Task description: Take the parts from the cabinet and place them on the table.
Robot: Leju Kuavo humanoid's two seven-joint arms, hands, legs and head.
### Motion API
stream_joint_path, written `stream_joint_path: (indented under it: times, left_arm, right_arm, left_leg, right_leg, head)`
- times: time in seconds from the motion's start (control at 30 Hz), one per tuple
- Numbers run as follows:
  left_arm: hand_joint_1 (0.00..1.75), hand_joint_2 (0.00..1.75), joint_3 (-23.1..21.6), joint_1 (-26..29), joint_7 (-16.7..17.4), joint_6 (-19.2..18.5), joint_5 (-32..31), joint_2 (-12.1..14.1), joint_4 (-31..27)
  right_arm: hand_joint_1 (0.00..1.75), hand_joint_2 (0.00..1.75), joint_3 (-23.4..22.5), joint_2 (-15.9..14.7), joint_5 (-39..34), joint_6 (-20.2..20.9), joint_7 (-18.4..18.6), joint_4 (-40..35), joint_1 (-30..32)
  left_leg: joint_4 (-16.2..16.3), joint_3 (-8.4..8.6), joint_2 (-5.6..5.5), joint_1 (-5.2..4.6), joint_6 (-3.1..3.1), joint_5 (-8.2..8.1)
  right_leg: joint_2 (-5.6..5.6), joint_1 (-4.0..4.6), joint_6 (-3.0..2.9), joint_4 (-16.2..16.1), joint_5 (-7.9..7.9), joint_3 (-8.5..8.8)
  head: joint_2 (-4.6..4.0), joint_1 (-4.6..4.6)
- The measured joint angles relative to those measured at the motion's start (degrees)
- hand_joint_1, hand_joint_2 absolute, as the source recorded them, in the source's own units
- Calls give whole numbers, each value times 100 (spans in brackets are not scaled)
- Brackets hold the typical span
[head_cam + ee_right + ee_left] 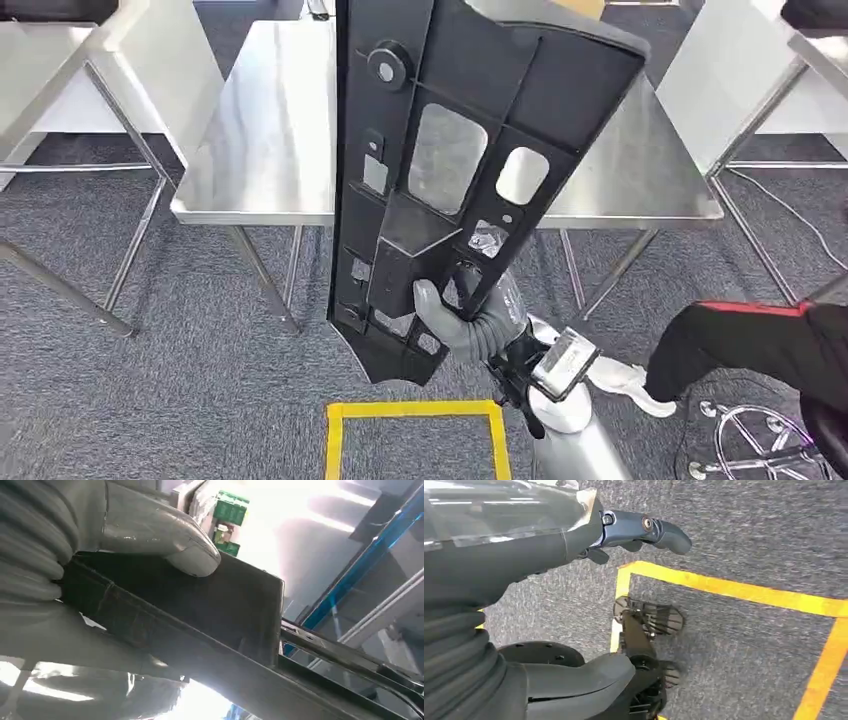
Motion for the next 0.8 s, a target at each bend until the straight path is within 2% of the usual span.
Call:
stream_joint_path:
  times: [0.03,0.07,0.1,0.13,0.17,0.2,0.23,0.27,0.3,0.33,0.37,0.4,0.43,0.47,0.5,0.53,0.57,0.6,0.63,0.67,0.7,0.77,0.8]
  left_arm:
    - [0,175,0,8,0,0,0,-6,0]
    - [0,175,0,1,0,0,0,-4,2]
    - [0,175,0,-6,-4,0,0,-7,0]
    - [0,175,0,2,-4,0,2,-4,2]
    - [0,175,0,5,-6,0,2,-9,0]
    - [0,175,0,-11,-7,0,0,8,0]
    - [0,175,-6,-21,-9,0,0,-4,-2]
    - [0,175,-9,-31,-11,0,0,-9,-2]
    - [0,175,-9,-26,-11,0,0,-7,-2]
    - [0,175,-11,-9,-11,0,0,0,-2]
    - [0,175,-11,3,-11,0,0,2,-2]
    - [0,175,-11,9,-11,0,2,4,-2]
    - [0,175,-11,10,-11,0,2,7,-2]
    - [0,175,-11,10,-11,0,2,11,-2]
    - [0,175,-11,12,-11,0,2,13,-2]
    - [0,175,-13,20,-11,0,4,9,-2]
    - [0,175,-11,24,-11,0,13,2,0]
    - [0,175,-13,14,-2,0,18,11,0]
    - [0,175,-13,10,-4,0,24,7,-2]
    - [0,175,-13,12,-9,0,24,7,-2]
    - [0,175,-15,9,-11,-2,17,0,-2]
    - [0,175,-13,19,-31,-2,17,4,-2]
    - [0,175,-13,19,-31,-2,17,4,-2]
  right_arm:
    - [175,175,0,-9,0,0,2,-4,-8]
    - [175,175,-2,-20,0,-2,0,-4,-9]
    - [175,175,0,-26,11,-4,9,-11,-19]
    - [175,175,-2,-24,13,-4,15,-22,-20]
    - [175,175,-2,-24,4,-7,13,-35,-34]
    - [175,175,-2,-6,7,-7,13,-61,-42]
    - [175,175,-7,-4,13,-7,15,-81,-47]
    - [175,175,-7,6,7,-7,13,-83,-66]
    - [175,175,-7,15,9,-7,13,-83,-73]
    - [175,175,-4,15,13,-7,15,-83,-61]
    - [175,175,-4,15,13,-7,15,-83,-56]
    - [175,175,-4,18,13,-7,15,-83,-57]
    - [175,175,-4,18,13,-7,15,-83,-58]
    - [175,175,-4,18,11,-7,15,-81,-58]
    - [175,175,-4,20,11,-7,13,-81,-59]
    - [175,175,-4,22,11,-7,13,-81,-59]
    - [175,175,-4,20,9,-9,11,-74,-70]
    - [175,175,-2,22,15,-9,7,-74,-73]
    - [175,175,0,24,29,-9,15,-76,-90]
    - [175,175,2,24,22,-9,13,-76,-92]
    - [175,175,2,26,11,-9,-7,-79,-109]
    - [175,175,4,13,22,-11,0,-72,-116]
    - [175,175,4,13,22,-11,0,-72,-116]
  left_leg:
    - [-17,-30,-5,6,-13,-56]
    - [6,97,-21,-24,-54,-107]
    - [-4,71,-17,-27,-99,-139]
    - [9,120,-15,-23,-121,-134]
    - [15,113,-16,-24,-131,-113]
    - [132,44,-8,-20,-146,-112]
    - [430,-136,22,-14,-180,-17]
    - [837,-393,41,-2,-213,11]
    - [1233,-682,51,29,-253,-70]
    - [1542,-954,56,59,-293,-260]
    - [1701,-1171,58,79,-330,-470]
    - [1683,-1293,64,99,-359,-578]
    - [1522,-1325,76,123,-381,-548]
    - [1189,-1263,88,141,-398,-368]
    - [712,-1137,95,159,-413,14]
    - [299,-1027,117,169,-409,508]
    - [98,-1031,166,148,-381,824]
    - [114,-998,168,124,-297,695]
    - [96,-928,144,101,-257,680]
    - [26,-904,125,98,-198,647]
    - [23,-785,106,85,-129,631]
    - [-22,-647,102,108,-53,559]
    - [-22,-647,102,108,-53,559]
  right_leg:
    - [-6,40,-23,-400,348,73]
    - [-22,60,-161,-422,236,71]
    - [-25,94,-221,-412,269,163]
    - [-21,88,-257,-431,296,138]
    - [-17,85,-268,-446,290,171]
    - [2,-7,-295,-500,271,265]
    - [9,-1,-344,-539,234,333]
    - [-7,-6,-415,-547,185,394]
    - [-8,-6,-434,-548,127,458]
    - [-5,-6,-437,-549,65,526]
    - [1,-6,-436,-549,-5,601]
    - [9,-13,-427,-549,-66,684]
    - [21,-24,-409,-549,-136,780]
    - [28,-40,-387,-549,-217,892]
    - [29,-56,-356,-552,-308,1012]
    - [23,-51,-318,-565,-388,1020]
    - [37,-20,-279,-519,-473,1166]
    - [41,-8,-231,-608,-512,1110]
    - [40,-16,-186,-706,-532,1164]
    - [39,-13,-107,-579,-425,1237]
    - [33,-18,-53,-535,-369,1264]
    - [21,-40,-49,-41,-299,976]
    - [21,-40,-49,-41,-299,976]
  head:
    - [0,6]
    - [0,-33]
    - [0,-8]
    - [0,-9]
    - [0,-4]
    - [0,-13]
    - [0,-11]
    - [0,-20]
    - [0,-19]
    - [0,-15]
    - [0,-20]
    - [0,-17]
    - [0,-20]
    - [0,-20]
    - [0,-17]
    - [0,-20]
    - [0,-39]
    - [0,-50]
    - [0,-22]
    - [0,-22]
    - [0,-13]
    - [-2,-4]
    - [-2,-4]
